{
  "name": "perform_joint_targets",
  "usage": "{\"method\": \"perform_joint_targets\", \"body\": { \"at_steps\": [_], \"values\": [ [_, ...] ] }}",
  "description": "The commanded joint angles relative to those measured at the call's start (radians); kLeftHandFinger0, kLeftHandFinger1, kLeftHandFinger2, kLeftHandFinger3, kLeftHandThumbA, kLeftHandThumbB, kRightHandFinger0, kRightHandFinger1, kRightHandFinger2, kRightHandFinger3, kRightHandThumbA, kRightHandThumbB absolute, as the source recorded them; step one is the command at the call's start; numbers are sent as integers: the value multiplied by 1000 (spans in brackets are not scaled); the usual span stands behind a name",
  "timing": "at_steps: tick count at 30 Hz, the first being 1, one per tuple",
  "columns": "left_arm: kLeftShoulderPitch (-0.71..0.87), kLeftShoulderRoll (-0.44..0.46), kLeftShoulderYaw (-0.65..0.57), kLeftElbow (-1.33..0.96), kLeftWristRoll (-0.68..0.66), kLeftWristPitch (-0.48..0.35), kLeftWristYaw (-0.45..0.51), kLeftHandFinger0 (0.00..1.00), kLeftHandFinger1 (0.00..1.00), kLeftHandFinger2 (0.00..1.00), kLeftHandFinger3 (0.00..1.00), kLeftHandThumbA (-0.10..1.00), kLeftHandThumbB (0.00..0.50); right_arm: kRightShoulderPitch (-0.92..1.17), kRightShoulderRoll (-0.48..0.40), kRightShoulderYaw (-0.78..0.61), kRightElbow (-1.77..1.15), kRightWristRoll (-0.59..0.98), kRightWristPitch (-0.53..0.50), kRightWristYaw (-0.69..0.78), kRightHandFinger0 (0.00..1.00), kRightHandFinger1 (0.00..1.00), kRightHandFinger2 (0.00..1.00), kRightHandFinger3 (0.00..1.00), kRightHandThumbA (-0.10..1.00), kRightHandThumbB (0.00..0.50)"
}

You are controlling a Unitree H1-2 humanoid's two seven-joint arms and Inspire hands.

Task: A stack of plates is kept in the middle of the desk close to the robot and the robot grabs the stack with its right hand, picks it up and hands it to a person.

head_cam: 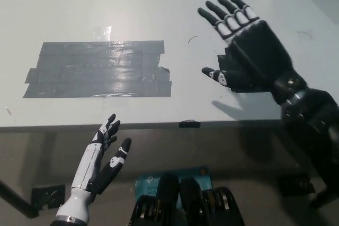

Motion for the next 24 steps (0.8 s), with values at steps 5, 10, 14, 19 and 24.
{"method": "perform_joint_targets", "body": {
  "at_steps": [5, 10, 14, 19, 24],
  "values": [
    [14, 8, 10, -25, -8, -22, -5, 1000, 1000, 1000, 1000, 747, 0, 264, -46, -190, -606, 314, 123, 142, 1000, 1000, 1000, 1000, 897, 486],
    [23, 11, 7, -23, 2, -24, -3, 1000, 1000, 1000, 1000, 779, 0, 420, -35, -199, -718, 435, 98, 107, 1000, 1000, 1000, 1000, 862, 483],
    [35, 7, 4, -18, 4, -31, 1, 1000, 1000, 1000, 1000, 793, 0, 566, 14, -176, -686, 487, 55, 73, 1000, 1000, 1000, 1000, 876, 448],
    [45, 5, 4, -15, -4, -41, -1, 1000, 1000, 1000, 1000, 798, 0, 665, 76, -172, -552, 551, 14, 49, 1000, 1000, 1000, 1000, 1000, 440],
    [59, 2, 4, -17, -2, -45, 2, 1000, 1000, 1000, 1000, 800, 0, 702, 141, -170, -334, 641, -47, 55, 1000, 1000, 1000, 1000, 930, 360]
  ]
}}
